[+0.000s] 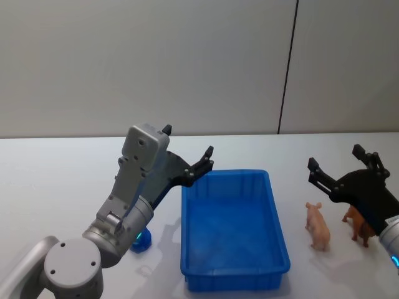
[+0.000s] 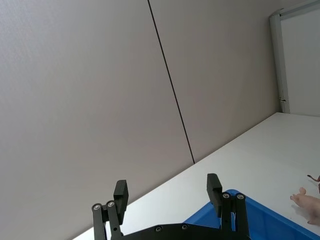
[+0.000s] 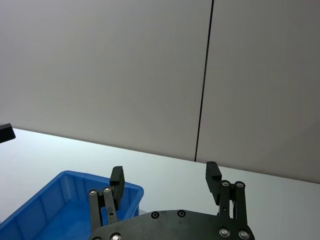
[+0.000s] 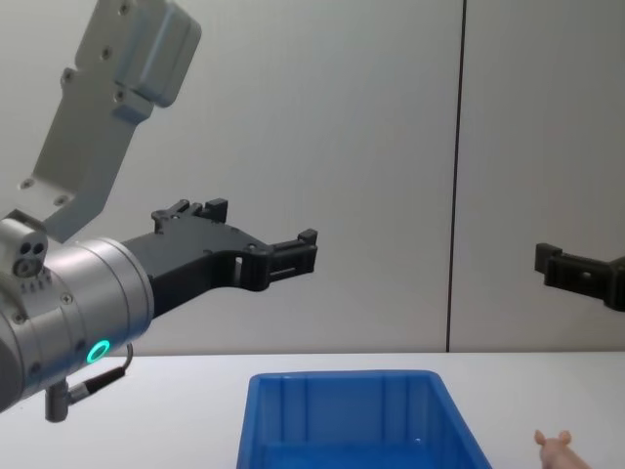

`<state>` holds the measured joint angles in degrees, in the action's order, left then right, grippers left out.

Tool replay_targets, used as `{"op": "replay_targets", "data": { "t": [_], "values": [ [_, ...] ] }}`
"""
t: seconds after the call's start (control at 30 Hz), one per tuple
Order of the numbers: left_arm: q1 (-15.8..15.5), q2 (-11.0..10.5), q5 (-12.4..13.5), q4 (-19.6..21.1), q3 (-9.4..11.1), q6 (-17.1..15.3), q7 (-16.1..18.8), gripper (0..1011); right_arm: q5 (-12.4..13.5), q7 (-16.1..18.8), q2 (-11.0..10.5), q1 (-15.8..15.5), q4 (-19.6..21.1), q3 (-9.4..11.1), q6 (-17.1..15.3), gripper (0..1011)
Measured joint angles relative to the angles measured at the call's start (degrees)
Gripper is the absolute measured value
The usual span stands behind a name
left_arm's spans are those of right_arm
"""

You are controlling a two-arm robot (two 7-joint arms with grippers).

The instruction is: Pick up the two dolls from the table and place them into the box.

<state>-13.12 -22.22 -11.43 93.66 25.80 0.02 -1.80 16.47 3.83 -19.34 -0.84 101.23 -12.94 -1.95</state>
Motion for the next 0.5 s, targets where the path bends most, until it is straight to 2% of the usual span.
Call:
{"op": "replay_targets", "data": {
  "t": [0.5],
  "values": [
    [0.0, 0.0, 0.0, 0.0, 0.0, 0.0, 0.0, 1003, 0.0, 0.0, 0.0, 0.0, 0.0, 0.0, 0.0, 1001]
  ]
}}
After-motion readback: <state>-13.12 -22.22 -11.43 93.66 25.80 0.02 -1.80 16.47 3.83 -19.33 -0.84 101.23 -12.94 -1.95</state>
